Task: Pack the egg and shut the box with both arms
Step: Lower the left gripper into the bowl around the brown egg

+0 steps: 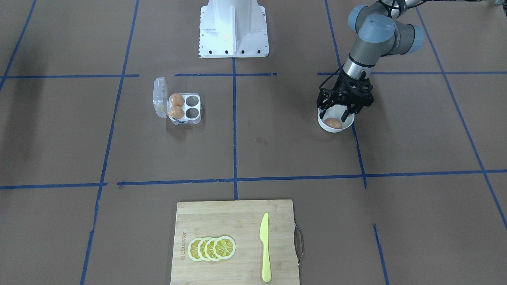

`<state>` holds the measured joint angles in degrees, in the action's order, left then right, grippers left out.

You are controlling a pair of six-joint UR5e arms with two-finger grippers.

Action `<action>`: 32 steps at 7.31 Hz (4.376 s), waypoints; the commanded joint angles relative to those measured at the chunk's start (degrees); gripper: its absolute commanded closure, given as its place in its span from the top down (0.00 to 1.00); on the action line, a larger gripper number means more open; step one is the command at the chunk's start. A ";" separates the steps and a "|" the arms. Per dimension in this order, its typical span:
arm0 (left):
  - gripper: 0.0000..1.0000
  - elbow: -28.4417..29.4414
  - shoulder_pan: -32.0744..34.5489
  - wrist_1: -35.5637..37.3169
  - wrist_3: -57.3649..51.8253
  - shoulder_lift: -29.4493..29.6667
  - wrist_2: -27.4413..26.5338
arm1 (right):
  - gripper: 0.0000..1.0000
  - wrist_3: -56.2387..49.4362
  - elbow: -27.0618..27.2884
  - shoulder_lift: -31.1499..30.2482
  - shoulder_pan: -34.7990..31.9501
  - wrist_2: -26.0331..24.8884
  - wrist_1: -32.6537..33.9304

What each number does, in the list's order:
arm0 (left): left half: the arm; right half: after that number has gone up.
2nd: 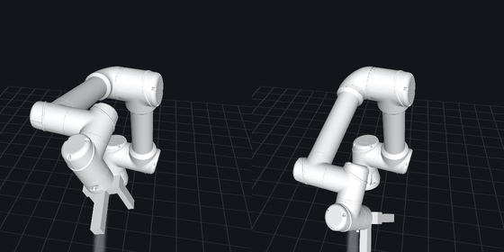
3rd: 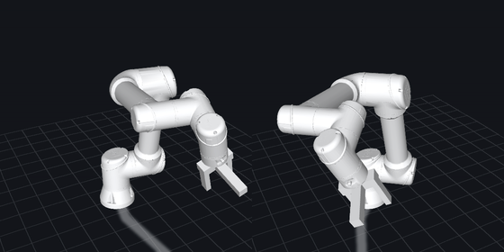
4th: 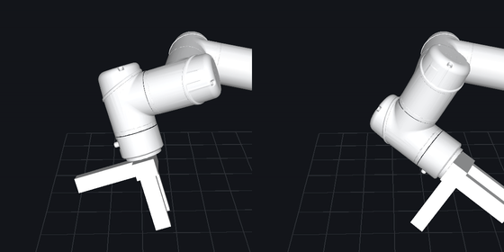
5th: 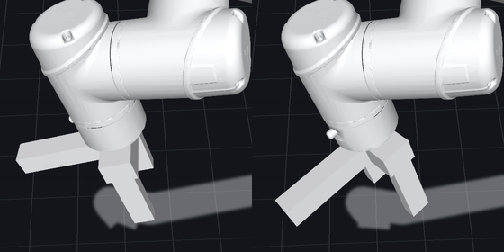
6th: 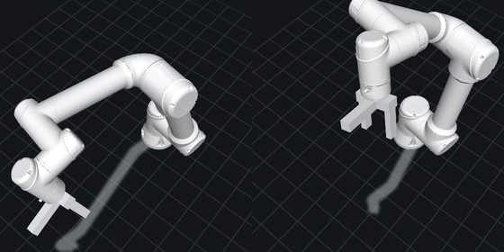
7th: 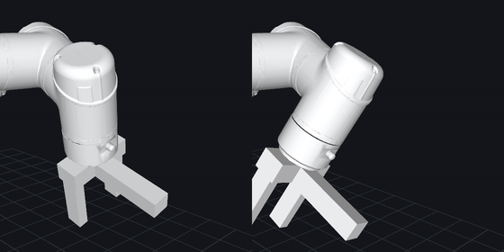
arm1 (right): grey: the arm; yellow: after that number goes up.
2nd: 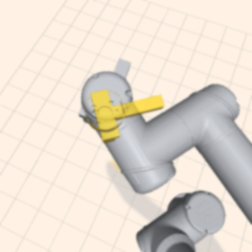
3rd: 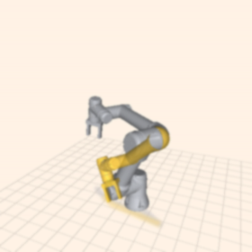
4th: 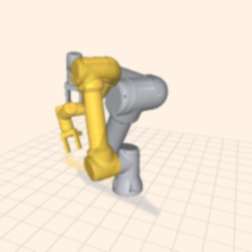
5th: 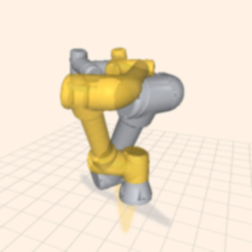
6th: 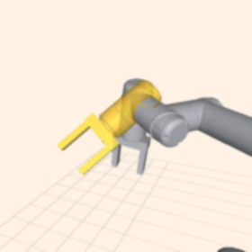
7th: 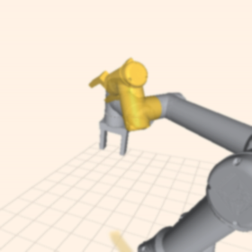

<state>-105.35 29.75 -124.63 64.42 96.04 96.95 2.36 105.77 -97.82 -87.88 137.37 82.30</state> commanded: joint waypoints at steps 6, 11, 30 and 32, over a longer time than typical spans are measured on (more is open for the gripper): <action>0.77 0.05 -0.13 0.09 0.09 -0.59 -0.09 | 1.00 -0.17 0.05 -0.35 -0.01 -0.09 -0.03; 0.77 0.40 -0.13 0.09 0.09 -0.33 -0.10 | 1.00 -0.25 0.14 -0.26 -0.01 -0.09 -0.12; 0.43 0.85 -0.13 0.00 0.35 0.81 -5.19 | 1.00 -0.43 0.32 -0.35 -0.01 -0.09 -0.12; 0.34 -0.38 0.05 0.00 0.18 0.20 -5.11 | 1.00 -0.34 0.41 -0.35 -0.01 -0.09 -0.12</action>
<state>-105.04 29.70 -124.62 64.69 96.58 91.78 1.95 106.13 -98.17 -87.89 137.29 82.18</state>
